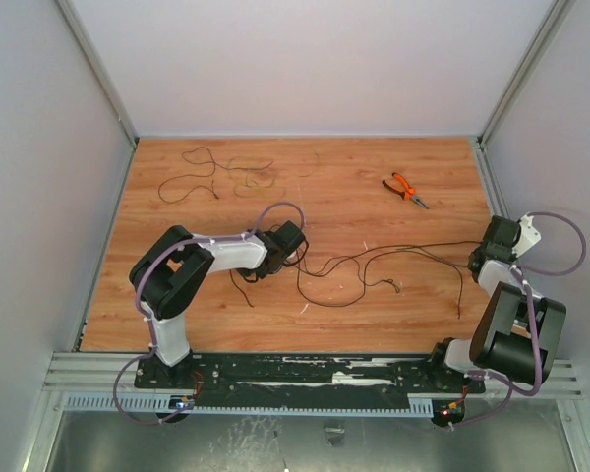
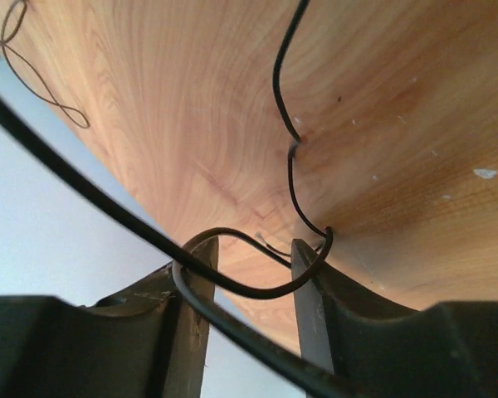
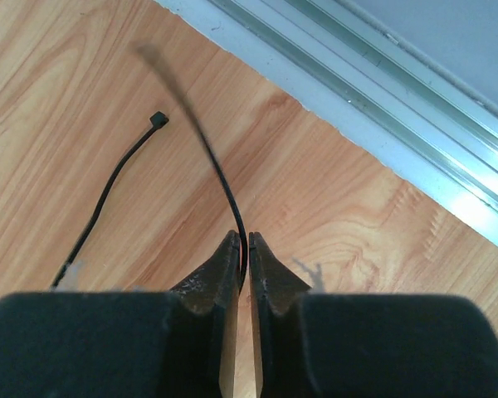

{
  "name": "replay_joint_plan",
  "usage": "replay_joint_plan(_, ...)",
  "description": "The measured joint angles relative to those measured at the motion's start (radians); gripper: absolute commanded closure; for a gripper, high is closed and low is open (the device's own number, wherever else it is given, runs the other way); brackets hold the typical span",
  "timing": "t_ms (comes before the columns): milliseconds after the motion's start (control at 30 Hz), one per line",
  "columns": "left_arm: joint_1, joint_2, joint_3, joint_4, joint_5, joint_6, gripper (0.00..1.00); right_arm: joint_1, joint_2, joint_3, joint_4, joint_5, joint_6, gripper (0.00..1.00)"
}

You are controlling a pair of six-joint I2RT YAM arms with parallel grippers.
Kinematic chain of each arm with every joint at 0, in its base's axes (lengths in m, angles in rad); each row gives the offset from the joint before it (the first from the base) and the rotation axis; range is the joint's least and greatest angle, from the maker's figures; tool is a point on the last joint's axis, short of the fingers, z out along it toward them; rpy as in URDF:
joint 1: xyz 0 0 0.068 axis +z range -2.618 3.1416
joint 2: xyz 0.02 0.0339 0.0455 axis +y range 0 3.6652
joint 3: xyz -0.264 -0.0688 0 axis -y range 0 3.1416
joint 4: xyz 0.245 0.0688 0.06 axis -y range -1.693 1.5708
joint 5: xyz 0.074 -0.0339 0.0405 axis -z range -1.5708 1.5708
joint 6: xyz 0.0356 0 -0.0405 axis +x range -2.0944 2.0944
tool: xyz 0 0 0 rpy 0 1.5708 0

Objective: Zip-tie the wires
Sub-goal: Straighten the cable at the center of the board.

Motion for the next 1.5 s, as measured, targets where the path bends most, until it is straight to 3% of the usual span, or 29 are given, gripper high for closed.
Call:
replay_joint_plan(400, 0.006, -0.004, 0.034, 0.006, -0.003, -0.026, 0.21, 0.000, -0.016, 0.003, -0.013, -0.034, -0.008, 0.65)
replay_joint_plan(500, 0.007, -0.006, 0.048, 0.006, 0.001, -0.035, 0.03, 0.001, -0.037, 0.016, -0.025, -0.050, -0.008, 0.62)
replay_joint_plan(533, 0.007, -0.009, 0.054, 0.004, 0.000, -0.038, 0.02, 0.000, -0.044, 0.024, -0.028, -0.056, -0.008, 0.60)
replay_joint_plan(1200, 0.007, -0.199, 0.024, -0.109, 0.237, -0.238, 0.02, 0.073, -0.243, 0.166, -0.158, -0.205, -0.043, 0.12)
replay_joint_plan(1500, 0.007, -0.341, -0.038, -0.156, 0.375, -0.304, 0.02, 0.137, -0.294, 0.202, -0.224, -0.221, -0.048, 0.09)
